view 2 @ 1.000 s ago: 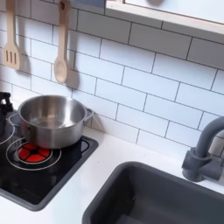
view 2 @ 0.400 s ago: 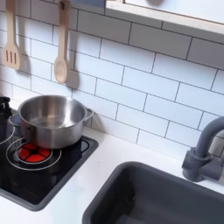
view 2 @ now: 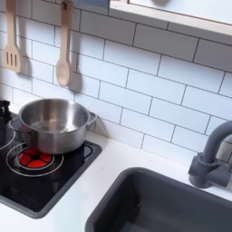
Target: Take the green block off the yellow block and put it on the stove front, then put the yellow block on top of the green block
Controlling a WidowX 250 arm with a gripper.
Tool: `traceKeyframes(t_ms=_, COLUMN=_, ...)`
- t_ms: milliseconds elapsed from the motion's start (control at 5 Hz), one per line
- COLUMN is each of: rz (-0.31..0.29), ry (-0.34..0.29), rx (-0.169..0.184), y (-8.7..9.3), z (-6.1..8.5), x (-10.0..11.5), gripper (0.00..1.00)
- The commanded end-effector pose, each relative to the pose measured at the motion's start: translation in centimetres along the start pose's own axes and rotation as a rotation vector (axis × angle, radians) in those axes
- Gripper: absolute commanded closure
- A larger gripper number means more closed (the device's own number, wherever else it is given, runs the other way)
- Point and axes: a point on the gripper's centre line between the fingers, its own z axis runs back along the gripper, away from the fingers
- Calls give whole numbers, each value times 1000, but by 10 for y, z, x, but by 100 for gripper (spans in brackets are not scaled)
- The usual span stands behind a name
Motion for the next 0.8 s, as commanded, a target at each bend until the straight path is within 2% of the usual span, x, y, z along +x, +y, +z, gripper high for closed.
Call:
traceKeyframes(t_ms=0, rz=-19, ry=-13, rx=1, y=-2, z=11, x=1, gripper=0)
traceKeyframes(t_ms=200, rz=-16, ry=-13, rx=19, y=1, z=16, x=2, gripper=0)
traceKeyframes(t_ms=600, rz=-35, ry=-16, rx=11, y=-2, z=25, x=2, gripper=0)
